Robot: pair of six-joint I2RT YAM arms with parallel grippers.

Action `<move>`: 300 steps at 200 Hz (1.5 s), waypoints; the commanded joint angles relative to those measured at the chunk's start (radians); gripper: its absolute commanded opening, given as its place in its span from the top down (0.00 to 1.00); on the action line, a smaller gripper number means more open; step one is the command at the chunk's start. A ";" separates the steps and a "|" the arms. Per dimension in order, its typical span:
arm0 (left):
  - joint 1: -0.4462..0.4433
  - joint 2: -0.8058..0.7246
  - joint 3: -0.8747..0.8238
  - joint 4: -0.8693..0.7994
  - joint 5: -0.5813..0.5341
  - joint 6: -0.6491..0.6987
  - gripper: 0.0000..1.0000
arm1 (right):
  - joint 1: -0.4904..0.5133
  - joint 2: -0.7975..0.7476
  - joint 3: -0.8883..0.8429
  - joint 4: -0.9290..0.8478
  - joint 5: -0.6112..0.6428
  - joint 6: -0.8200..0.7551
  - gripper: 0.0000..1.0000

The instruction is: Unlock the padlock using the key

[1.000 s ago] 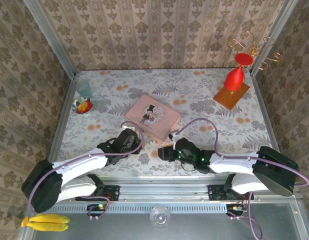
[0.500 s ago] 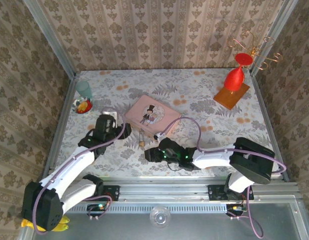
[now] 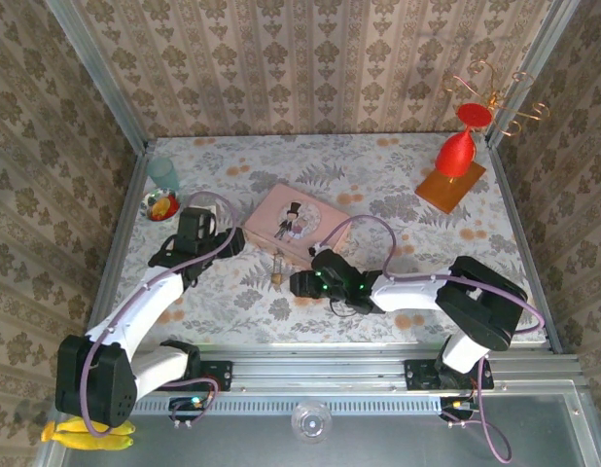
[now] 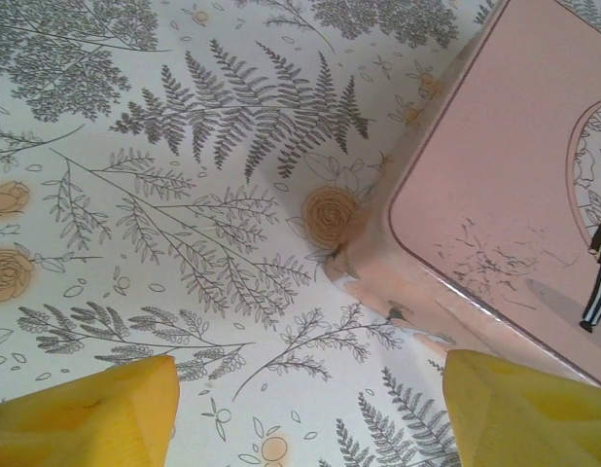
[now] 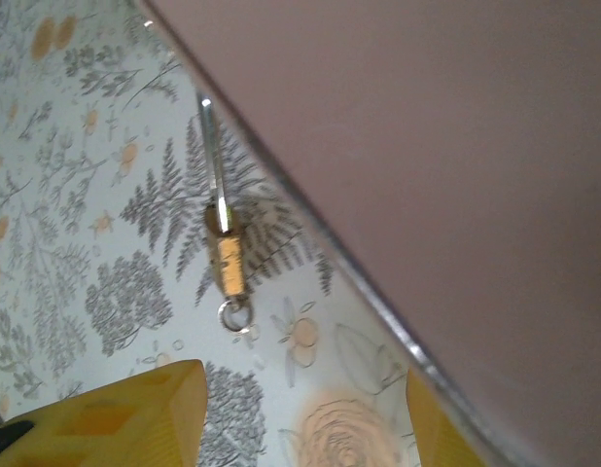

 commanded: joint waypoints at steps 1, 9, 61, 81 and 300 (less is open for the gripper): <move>0.014 -0.022 0.003 0.001 -0.007 0.017 0.27 | -0.078 -0.018 -0.018 -0.055 -0.010 -0.034 0.42; 0.016 -0.024 -0.002 0.006 -0.003 0.017 0.27 | -0.105 -0.025 -0.020 -0.057 -0.020 -0.051 0.41; 0.020 -0.050 -0.047 0.052 0.016 0.007 0.26 | -0.146 -0.035 -0.012 -0.008 -0.077 -0.045 0.42; 0.022 -0.046 -0.059 0.085 0.017 0.004 0.25 | -0.127 -0.028 -0.043 0.069 -0.080 -0.001 0.43; -0.005 0.252 0.091 0.294 0.144 -0.028 0.25 | 0.056 0.235 0.120 0.166 0.207 0.156 0.53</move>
